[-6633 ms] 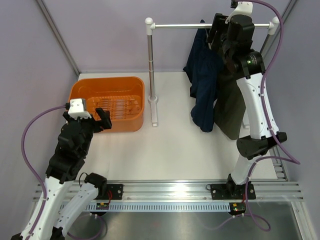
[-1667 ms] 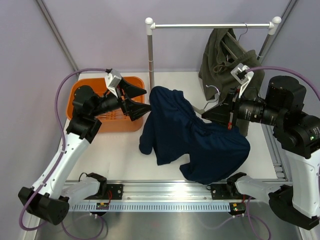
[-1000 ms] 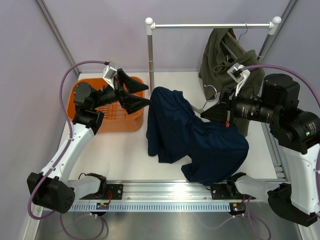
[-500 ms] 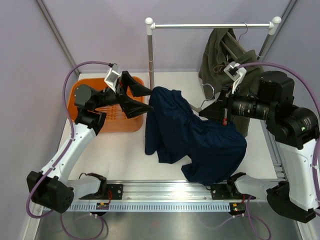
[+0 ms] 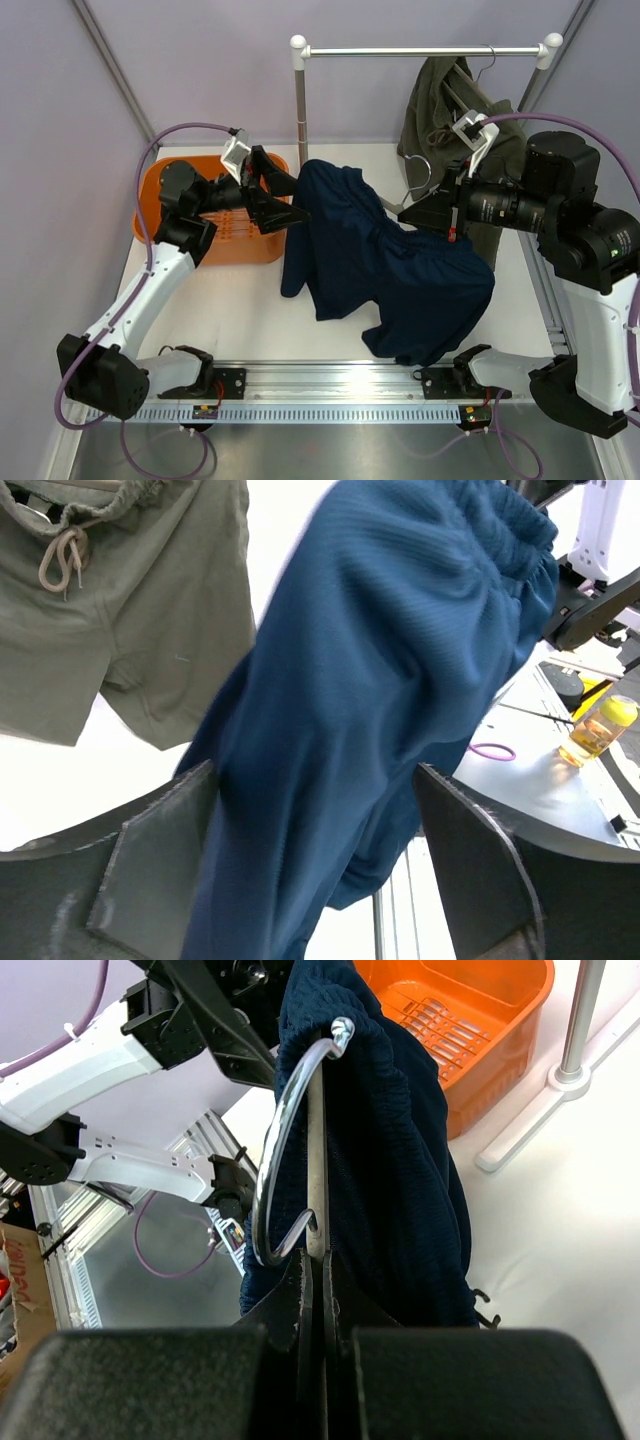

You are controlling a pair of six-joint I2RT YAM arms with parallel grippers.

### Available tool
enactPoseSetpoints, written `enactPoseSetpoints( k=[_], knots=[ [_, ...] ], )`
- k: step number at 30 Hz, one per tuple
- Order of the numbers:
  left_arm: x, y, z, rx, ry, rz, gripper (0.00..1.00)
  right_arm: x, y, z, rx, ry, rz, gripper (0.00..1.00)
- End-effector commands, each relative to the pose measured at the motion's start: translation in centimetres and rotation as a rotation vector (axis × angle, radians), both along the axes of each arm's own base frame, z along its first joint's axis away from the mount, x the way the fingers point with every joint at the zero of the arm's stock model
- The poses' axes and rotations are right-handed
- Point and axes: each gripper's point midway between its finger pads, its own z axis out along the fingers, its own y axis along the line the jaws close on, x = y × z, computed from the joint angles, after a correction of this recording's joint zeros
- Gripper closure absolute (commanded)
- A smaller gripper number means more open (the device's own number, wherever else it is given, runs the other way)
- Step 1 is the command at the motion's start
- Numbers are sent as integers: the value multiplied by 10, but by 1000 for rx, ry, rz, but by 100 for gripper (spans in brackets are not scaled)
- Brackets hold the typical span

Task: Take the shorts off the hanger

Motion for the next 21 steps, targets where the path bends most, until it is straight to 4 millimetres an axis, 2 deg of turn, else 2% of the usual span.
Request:
enactPoseSetpoints(
  k=[1,4,7,8,10,15,16,18,19,21],
  knots=[
    [-4,-3,22,-41,-79,-32,21,-10,2,23,50,-71,36,100],
    [-7,-4,31,-69,-86,-43,28,-9,3,20,50,-62,38,100],
    [-6,-5,38,-82,-101,-47,42,-7,3,16,41,-53,31,100],
    [-6,-5,39,-85,-100,-43,64,-7,2,16,40,-55,27,100],
    [-2,-4,44,-101,-119,-2,100,-5,0,14,32,-52,6,100],
    [24,10,42,-140,-75,173,100,-1,-16,18,25,-89,-104,100],
    [39,20,39,-158,-40,247,100,-2,-19,21,32,-96,-125,100],
    [54,34,35,-174,0,333,100,-6,-31,28,43,-129,-181,100],
    [75,49,27,-180,55,437,100,-11,-37,34,54,-146,-202,100],
    [97,65,18,-179,112,549,100,-10,-46,32,38,-136,-260,100]
  ],
)
